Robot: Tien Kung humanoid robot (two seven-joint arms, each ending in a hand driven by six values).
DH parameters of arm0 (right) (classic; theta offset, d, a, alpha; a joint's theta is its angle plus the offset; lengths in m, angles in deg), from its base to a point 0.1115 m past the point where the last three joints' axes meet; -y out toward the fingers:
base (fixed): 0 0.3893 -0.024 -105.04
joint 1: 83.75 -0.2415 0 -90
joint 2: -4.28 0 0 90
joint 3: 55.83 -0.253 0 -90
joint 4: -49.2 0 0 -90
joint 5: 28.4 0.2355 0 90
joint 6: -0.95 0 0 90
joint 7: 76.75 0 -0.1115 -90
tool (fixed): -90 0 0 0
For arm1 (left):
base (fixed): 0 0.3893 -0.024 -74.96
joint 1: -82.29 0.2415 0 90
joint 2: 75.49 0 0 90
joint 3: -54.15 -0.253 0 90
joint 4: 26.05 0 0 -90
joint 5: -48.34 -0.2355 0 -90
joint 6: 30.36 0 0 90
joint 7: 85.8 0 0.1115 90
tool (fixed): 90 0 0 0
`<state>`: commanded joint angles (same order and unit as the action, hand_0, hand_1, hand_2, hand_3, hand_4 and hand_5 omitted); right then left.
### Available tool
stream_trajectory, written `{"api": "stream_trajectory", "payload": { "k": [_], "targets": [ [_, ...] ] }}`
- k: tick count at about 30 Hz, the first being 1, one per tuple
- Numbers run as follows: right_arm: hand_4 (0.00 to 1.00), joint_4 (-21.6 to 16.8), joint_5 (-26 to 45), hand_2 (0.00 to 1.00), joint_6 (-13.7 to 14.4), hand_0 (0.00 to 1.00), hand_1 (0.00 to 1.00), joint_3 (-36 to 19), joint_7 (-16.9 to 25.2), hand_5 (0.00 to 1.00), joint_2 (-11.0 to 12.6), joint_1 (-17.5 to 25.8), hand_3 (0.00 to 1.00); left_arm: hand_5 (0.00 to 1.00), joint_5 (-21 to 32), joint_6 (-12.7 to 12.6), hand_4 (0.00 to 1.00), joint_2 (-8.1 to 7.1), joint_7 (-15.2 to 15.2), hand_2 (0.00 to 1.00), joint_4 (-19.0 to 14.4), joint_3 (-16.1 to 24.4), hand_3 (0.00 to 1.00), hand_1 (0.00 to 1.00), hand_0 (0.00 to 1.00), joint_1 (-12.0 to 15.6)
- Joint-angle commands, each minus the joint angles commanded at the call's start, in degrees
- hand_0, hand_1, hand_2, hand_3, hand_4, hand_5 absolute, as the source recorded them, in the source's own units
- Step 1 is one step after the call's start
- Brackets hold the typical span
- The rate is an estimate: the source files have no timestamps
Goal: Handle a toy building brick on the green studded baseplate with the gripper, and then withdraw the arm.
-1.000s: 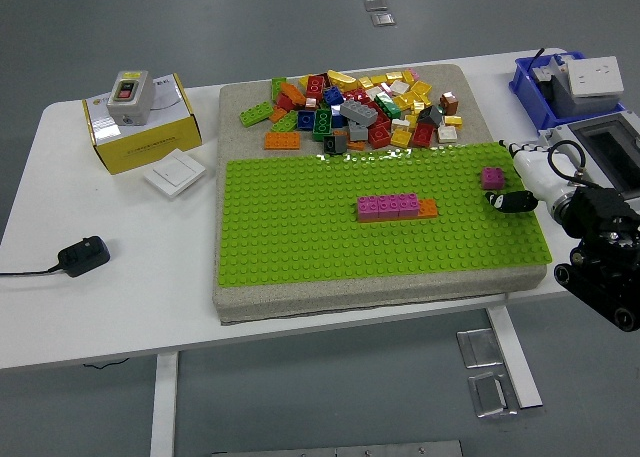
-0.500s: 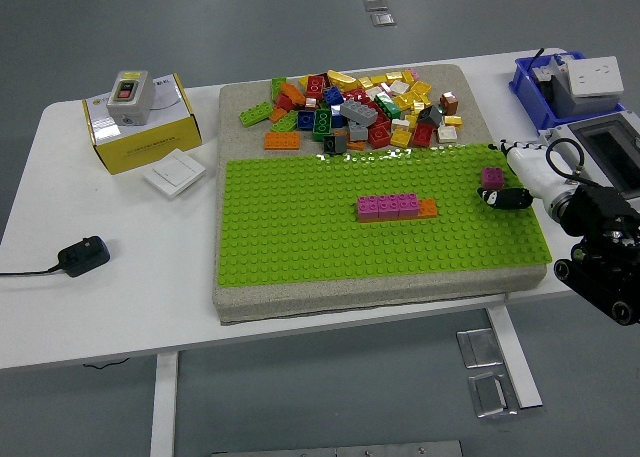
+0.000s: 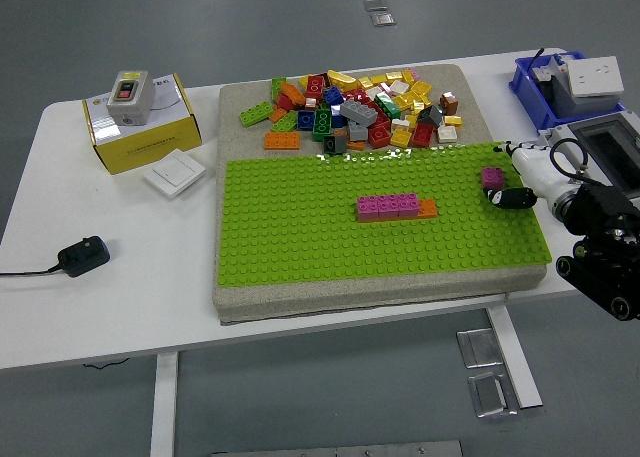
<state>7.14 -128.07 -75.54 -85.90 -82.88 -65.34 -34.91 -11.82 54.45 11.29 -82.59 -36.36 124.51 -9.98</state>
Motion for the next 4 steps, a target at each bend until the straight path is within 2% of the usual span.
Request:
{"api": "stream_trajectory", "payload": {
  "k": [4],
  "targets": [
    [0.637,0.68,0.68,0.989,-0.02,0.934,0.949,0.47,0.18,0.425,-0.18,-0.12,0.888,0.661,0.01,0.02,0.345,0.03,-0.02,0.661,0.00,0.00,0.657,0.665,0.665,-0.04]
  ]
}}
